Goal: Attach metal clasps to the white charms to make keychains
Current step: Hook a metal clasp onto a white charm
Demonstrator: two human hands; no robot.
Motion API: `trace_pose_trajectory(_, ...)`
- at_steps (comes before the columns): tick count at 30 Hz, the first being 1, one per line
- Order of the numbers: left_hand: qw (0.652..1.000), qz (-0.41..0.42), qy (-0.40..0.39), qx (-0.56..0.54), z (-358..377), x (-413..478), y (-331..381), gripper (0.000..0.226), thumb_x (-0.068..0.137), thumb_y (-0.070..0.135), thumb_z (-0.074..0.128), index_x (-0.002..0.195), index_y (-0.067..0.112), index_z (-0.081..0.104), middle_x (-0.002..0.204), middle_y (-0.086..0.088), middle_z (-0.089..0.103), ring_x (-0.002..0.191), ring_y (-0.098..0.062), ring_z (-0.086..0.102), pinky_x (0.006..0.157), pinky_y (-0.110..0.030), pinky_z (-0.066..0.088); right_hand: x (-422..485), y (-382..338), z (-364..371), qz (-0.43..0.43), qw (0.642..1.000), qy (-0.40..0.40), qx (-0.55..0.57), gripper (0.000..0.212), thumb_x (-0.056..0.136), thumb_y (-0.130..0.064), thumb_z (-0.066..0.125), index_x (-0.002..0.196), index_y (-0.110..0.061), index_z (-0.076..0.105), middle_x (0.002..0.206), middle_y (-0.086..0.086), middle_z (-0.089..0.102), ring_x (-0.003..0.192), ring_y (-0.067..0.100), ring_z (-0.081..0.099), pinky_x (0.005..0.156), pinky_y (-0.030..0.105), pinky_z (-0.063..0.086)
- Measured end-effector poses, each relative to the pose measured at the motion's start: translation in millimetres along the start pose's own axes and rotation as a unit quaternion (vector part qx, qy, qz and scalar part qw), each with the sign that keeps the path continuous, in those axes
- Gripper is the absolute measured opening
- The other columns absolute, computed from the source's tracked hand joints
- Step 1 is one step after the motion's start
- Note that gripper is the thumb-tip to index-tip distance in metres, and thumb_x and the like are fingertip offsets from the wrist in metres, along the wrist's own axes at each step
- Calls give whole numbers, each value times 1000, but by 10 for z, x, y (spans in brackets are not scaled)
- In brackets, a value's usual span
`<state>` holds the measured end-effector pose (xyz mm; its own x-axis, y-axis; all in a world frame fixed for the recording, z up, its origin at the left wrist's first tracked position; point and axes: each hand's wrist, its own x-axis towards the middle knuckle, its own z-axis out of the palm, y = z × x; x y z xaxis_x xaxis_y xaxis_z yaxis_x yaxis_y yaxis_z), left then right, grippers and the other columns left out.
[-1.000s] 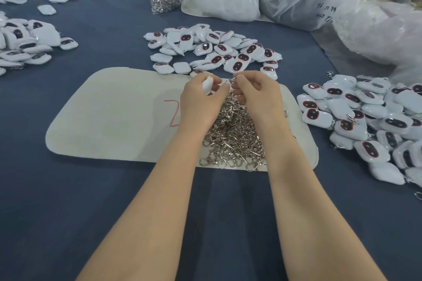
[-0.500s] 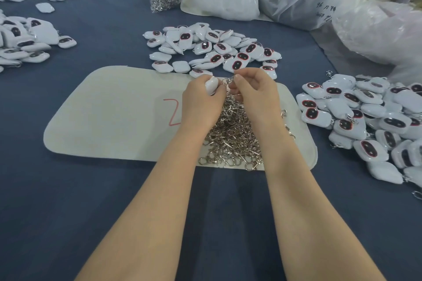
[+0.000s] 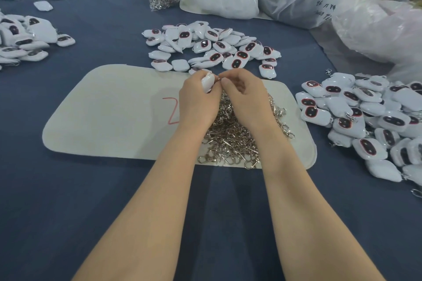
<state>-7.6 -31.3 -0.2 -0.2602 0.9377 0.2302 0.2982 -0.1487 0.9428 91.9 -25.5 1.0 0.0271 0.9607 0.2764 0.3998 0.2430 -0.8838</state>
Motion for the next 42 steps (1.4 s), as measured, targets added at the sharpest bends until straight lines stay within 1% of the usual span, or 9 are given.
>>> trace_pose_trajectory(5, 999, 25, 12, 20, -5, -11, 4, 7, 87, 9, 60, 88, 16, 61, 85, 5, 60, 80, -12, 54, 71, -21, 42, 13, 44, 5, -10, 999, 0, -52, 9, 94, -14, 54, 93, -21, 60, 84, -18, 60, 82, -1, 56, 73, 6, 41)
trace_pose_trajectory(9, 996, 58, 14, 61, 4, -38, -2, 10, 88, 8, 55, 93, 13, 63, 83, 6, 59, 78, -14, 52, 65, -20, 39, 6, 37, 32, 0, 1000, -4, -30, 10, 96, -17, 51, 99, -20, 60, 96, -10, 65, 94, 4, 60, 78, 12, 44)
trace_pose_trajectory(12, 992, 82, 16, 91, 20, -58, -2, 11, 89, 9, 54, 97, 12, 62, 85, 5, 58, 81, -19, 54, 69, -30, 42, 7, 44, 20, 6, 999, 7, -36, 8, 94, -18, 54, 97, -19, 62, 93, -7, 66, 88, 5, 61, 68, 6, 42)
trace_pose_trajectory(16, 992, 91, 25, 79, 36, -65, -10, 14, 89, 12, 58, 103, 13, 59, 87, 7, 56, 79, -16, 52, 70, -28, 41, 4, 52, -2, 13, 999, 28, -43, 8, 93, -16, 56, 89, -22, 60, 86, -8, 65, 81, 5, 60, 64, 7, 43)
trace_pose_trajectory(23, 996, 79, 27, 45, 28, -24, -11, 3, 89, 14, 60, 92, 15, 62, 81, 12, 58, 73, -5, 50, 63, -1, 33, 5, 53, -3, 17, 998, 29, -51, 6, 93, -19, 55, 90, -20, 59, 80, -9, 63, 76, 7, 59, 63, 14, 44)
trace_pose_trajectory(27, 994, 79, 5, 77, 31, -29, -36, 6, 89, 17, 60, 91, 13, 64, 78, 10, 57, 73, -11, 50, 61, -17, 35, -2, 42, -8, -1, 997, 41, -60, 9, 94, -11, 52, 91, -19, 56, 80, -14, 57, 70, -6, 52, 65, 5, 40)
trace_pose_trajectory(30, 991, 66, -3, 119, 43, -25, -48, 12, 89, 20, 59, 92, 11, 65, 79, 4, 58, 75, -18, 51, 60, -27, 34, -5, 29, 1, -16, 997, 41, -67, 15, 93, -5, 51, 93, -20, 57, 91, -5, 62, 76, -2, 52, 69, 4, 38)
trace_pose_trajectory(34, 992, 56, -8, 114, 33, -18, -44, 10, 89, 20, 58, 92, 13, 65, 79, 3, 58, 72, -17, 50, 54, -23, 28, -9, 9, 11, -43, 993, 48, -98, 18, 92, -2, 51, 98, -12, 65, 101, 4, 64, 87, 9, 54, 75, 10, 39)
trace_pose_trajectory(42, 995, 51, -6, 80, -11, -28, -16, 7, 88, 18, 58, 81, 18, 59, 71, 5, 55, 69, -18, 47, 56, -22, 29, -39, -26, 47, -59, 993, 53, -82, 18, 93, -2, 50, 105, -10, 60, 97, 2, 61, 82, 8, 52, 76, 16, 44)
